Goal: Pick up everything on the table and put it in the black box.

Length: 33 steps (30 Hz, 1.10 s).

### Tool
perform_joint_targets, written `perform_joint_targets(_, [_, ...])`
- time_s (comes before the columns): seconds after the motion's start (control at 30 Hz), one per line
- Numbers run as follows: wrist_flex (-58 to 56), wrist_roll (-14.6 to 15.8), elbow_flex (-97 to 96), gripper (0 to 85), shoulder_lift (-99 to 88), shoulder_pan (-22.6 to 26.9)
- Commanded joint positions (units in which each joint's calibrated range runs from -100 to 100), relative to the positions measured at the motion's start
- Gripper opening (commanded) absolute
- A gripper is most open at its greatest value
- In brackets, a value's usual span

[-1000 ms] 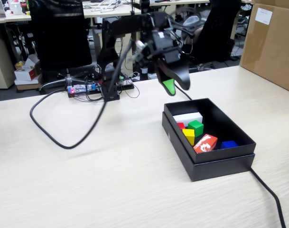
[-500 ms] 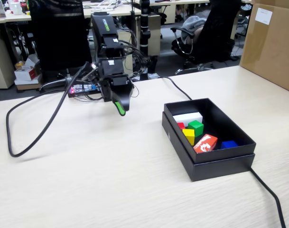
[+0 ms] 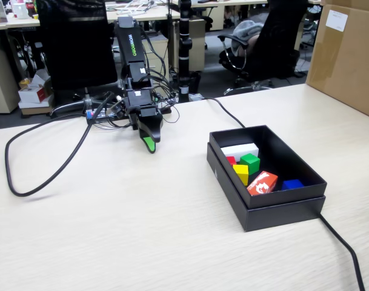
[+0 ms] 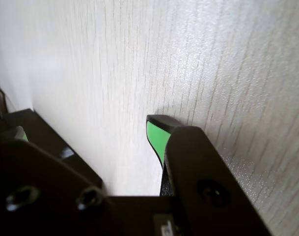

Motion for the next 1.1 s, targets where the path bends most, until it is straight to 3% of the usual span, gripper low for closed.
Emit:
perform_joint_targets(0.0, [5.43, -0.15, -0.62, 47.9, -2.44, -0.05])
perform_joint_targets(0.43, [9.84, 0.34, -7.24, 48.3, -6.12, 1.17])
perform_joint_targets(1.07, [14.42, 0.00, -8.05, 48.9, 5.24, 1.90])
